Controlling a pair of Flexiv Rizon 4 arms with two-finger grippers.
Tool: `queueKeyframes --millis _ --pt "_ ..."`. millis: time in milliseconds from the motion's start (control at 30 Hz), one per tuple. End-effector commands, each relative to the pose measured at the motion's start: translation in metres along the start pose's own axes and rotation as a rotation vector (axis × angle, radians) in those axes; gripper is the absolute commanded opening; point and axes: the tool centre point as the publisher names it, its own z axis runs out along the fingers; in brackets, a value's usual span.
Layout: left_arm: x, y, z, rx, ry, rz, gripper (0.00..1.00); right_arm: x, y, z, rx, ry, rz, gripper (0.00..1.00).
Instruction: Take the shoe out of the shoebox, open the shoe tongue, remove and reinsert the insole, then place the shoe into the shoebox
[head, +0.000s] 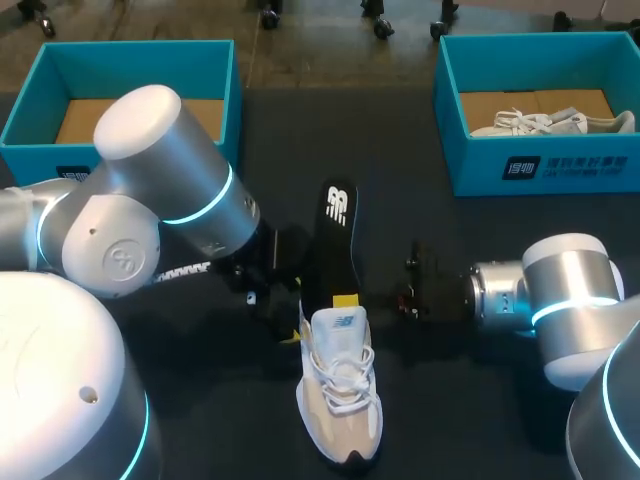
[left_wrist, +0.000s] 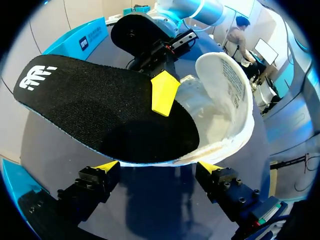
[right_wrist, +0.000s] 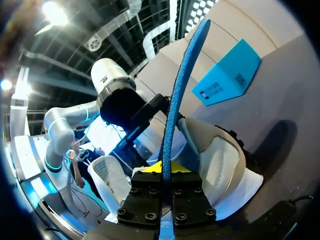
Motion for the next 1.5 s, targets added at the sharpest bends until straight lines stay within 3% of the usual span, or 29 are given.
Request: queueKeyframes --millis 33,100,200,233,1500 --pt "0.004 0.001 -0.005 -0.009 -0.013 -0.001 1.0 -0.002 -0.007 0.002 0.002 0.009 0.002 0.0" --pt "0.004 0.001 -0.005 -0.009 -0.011 -0.002 1.0 -0.002 -0.007 0.002 0.0 0.013 0.001 0.0" --pt "0.004 0.001 -0.005 -0.009 -0.011 -0.002 1.0 0.0 -0.006 0.003 0.0 0.015 -0.002 0.33" --pt "0.004 0.001 -0.005 -0.009 -0.011 -0.002 1.0 0.001 -0.005 0.003 0.002 0.015 -0.006 0.37" --pt "0.004 0.001 -0.005 -0.009 -0.011 -0.002 1.0 0.02 0.019 0.005 0.057 -0.008 -0.085 0.35"
